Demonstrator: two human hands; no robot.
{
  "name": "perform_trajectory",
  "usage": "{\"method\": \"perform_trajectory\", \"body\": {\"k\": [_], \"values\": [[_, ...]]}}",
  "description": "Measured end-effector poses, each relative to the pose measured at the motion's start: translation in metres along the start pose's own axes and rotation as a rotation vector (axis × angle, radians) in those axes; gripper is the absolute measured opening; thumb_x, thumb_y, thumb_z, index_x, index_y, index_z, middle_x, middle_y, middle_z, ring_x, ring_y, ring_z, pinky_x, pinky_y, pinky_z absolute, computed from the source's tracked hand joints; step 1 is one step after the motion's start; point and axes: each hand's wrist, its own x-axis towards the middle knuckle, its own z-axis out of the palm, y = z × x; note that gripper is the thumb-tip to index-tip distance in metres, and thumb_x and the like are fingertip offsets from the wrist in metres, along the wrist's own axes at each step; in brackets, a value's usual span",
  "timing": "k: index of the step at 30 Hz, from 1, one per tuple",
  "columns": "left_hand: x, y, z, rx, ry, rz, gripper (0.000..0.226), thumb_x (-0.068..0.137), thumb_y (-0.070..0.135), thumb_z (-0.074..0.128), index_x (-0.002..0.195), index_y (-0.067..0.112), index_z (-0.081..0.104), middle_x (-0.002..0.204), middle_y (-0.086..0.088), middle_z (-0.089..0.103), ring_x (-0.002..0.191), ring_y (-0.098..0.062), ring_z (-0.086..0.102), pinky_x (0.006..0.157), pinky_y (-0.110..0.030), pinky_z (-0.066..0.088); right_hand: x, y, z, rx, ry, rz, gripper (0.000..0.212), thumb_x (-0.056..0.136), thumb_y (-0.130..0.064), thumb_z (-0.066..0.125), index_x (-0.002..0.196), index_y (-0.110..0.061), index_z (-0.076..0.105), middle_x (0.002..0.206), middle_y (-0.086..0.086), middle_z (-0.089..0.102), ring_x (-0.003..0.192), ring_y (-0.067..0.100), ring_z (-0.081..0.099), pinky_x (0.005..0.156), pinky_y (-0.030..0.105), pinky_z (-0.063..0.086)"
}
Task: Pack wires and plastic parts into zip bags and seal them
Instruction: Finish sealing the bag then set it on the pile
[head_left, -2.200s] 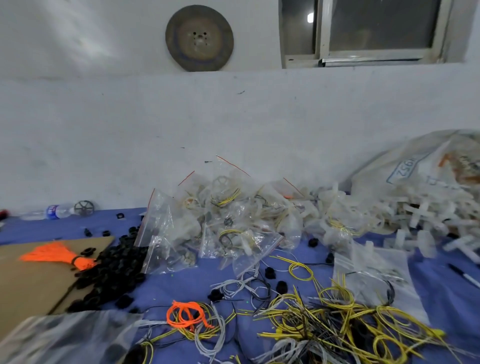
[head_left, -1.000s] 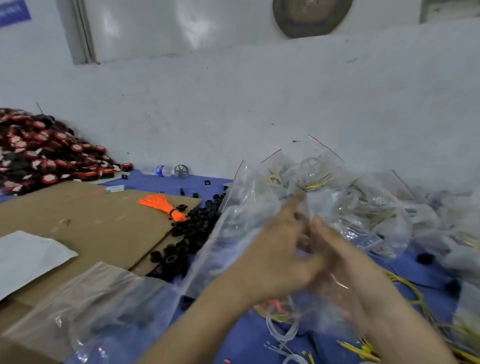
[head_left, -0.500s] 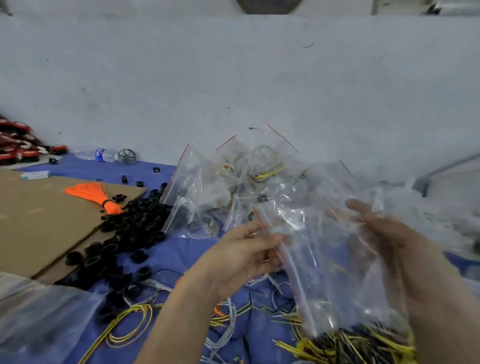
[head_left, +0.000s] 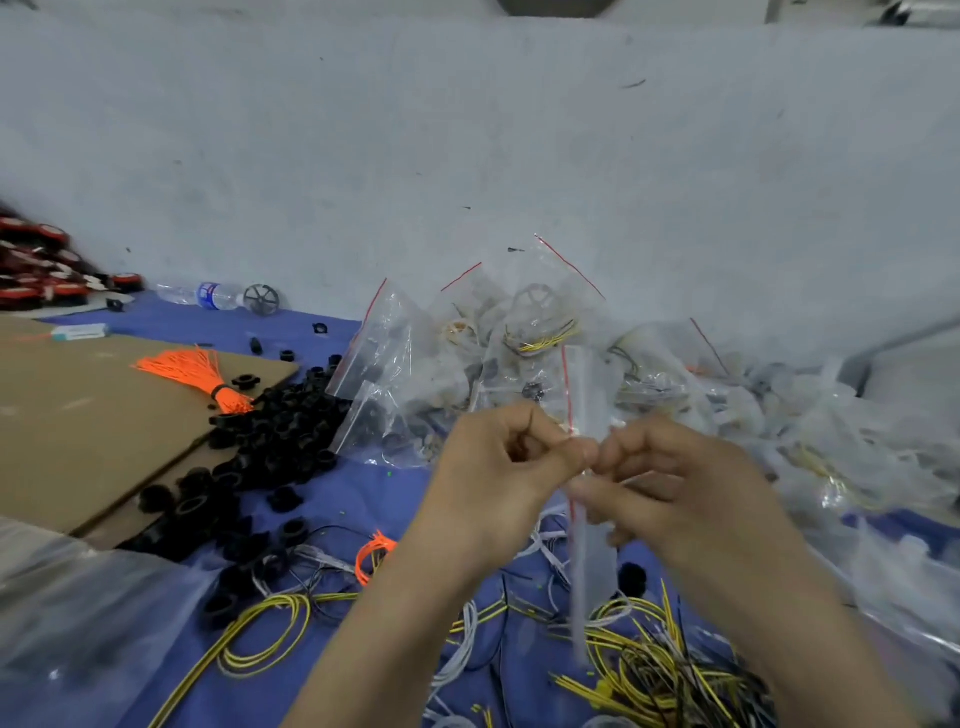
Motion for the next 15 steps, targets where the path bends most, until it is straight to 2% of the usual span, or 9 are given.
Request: {"method": "perform_trajectory", "body": {"k": [2, 3, 5, 6, 8, 9, 11, 13, 15], "values": [[0.000, 0.000, -0.002, -0.032, -0.035, -0.044, 0.031, 0.081, 0.009, 0.071, 0.056, 0.013, 0.053, 0.057, -0.009, 0.032, 0.044, -0.007, 0.027, 0.047, -0.020, 0.025, 0.001, 0.003, -0.011, 0.010, 0.037, 0.027, 0.012, 0.075, -0.003, 0.074, 0.065, -0.007, 0.067, 0.056, 0.007, 0.066, 0.048, 0.011, 0.061, 0.044, 0.018, 0.047], [0.000, 0.000, -0.002, -0.059, -0.065, -0.072, 0.034, 0.081, 0.010, 0.071, 0.053, 0.016, 0.052, 0.057, -0.008, 0.032, 0.045, -0.007, 0.027, 0.047, -0.021, 0.025, 0.000, 0.001, -0.015, 0.025, 0.012, 0.041, 0.011, 0.072, -0.007, 0.076, 0.064, -0.008, 0.069, 0.057, 0.007, 0.067, 0.049, 0.010, 0.062, 0.044, 0.016, 0.047], [-0.003, -0.001, 0.003, -0.118, -0.118, -0.120, 0.039, 0.081, 0.009, 0.071, 0.050, 0.018, 0.048, 0.054, -0.005, 0.036, 0.045, -0.007, 0.030, 0.045, -0.019, 0.025, -0.003, -0.004, -0.017, 0.023, -0.107, 0.042, 0.009, 0.061, -0.021, 0.079, 0.067, -0.016, 0.074, 0.061, 0.004, 0.070, 0.052, 0.009, 0.064, 0.046, 0.015, 0.049], [-0.004, -0.003, 0.008, -0.151, -0.143, -0.140, 0.040, 0.081, 0.008, 0.071, 0.050, 0.018, 0.047, 0.053, -0.004, 0.038, 0.045, -0.008, 0.032, 0.043, -0.017, 0.026, -0.005, -0.006, -0.015, 0.003, -0.171, 0.027, 0.010, 0.060, -0.021, 0.079, 0.068, -0.022, 0.075, 0.061, 0.001, 0.071, 0.051, 0.006, 0.064, 0.047, 0.013, 0.048], [-0.005, -0.006, 0.017, -0.200, -0.170, -0.157, 0.041, 0.081, 0.005, 0.070, 0.052, 0.016, 0.044, 0.048, 0.000, 0.044, 0.042, -0.006, 0.038, 0.040, -0.014, 0.030, -0.005, -0.005, -0.014, -0.072, -0.216, -0.008, 0.016, 0.070, -0.011, 0.074, 0.065, -0.026, 0.075, 0.058, -0.006, 0.070, 0.046, 0.003, 0.062, 0.046, 0.008, 0.043], [-0.004, -0.008, 0.018, -0.204, -0.170, -0.152, 0.040, 0.081, 0.005, 0.070, 0.053, 0.014, 0.044, 0.047, 0.000, 0.045, 0.041, -0.006, 0.040, 0.040, -0.014, 0.032, -0.005, -0.005, -0.015, -0.114, -0.215, -0.012, 0.021, 0.076, -0.010, 0.069, 0.065, -0.027, 0.075, 0.059, -0.007, 0.070, 0.046, 0.005, 0.063, 0.047, 0.009, 0.044], [-0.003, -0.009, 0.015, -0.172, -0.158, -0.135, 0.038, 0.080, 0.006, 0.072, 0.054, 0.012, 0.043, 0.051, -0.007, 0.047, 0.044, -0.009, 0.042, 0.041, -0.016, 0.034, -0.005, -0.004, -0.016, -0.134, -0.249, 0.018, 0.020, 0.084, -0.012, 0.063, 0.073, -0.020, 0.077, 0.068, -0.004, 0.073, 0.054, 0.014, 0.068, 0.057, 0.020, 0.054], [-0.001, -0.008, 0.009, -0.098, -0.160, -0.103, 0.038, 0.079, 0.008, 0.072, 0.055, 0.011, 0.043, 0.060, -0.014, 0.049, 0.050, -0.015, 0.042, 0.045, -0.020, 0.034, -0.005, -0.001, -0.015, -0.059, -0.302, 0.090, 0.020, 0.089, -0.012, 0.058, 0.081, -0.008, 0.077, 0.078, 0.009, 0.074, 0.062, 0.022, 0.071, 0.061, 0.028, 0.058], [0.000, -0.008, 0.001, -0.027, -0.174, -0.080, 0.039, 0.079, 0.009, 0.073, 0.055, 0.012, 0.042, 0.061, -0.012, 0.049, 0.050, -0.014, 0.040, 0.046, -0.021, 0.035, -0.003, 0.003, -0.015, 0.020, -0.296, 0.146, 0.024, 0.090, -0.012, 0.056, 0.080, -0.001, 0.075, 0.079, 0.020, 0.071, 0.065, 0.025, 0.070, 0.059, 0.028, 0.058]]}}
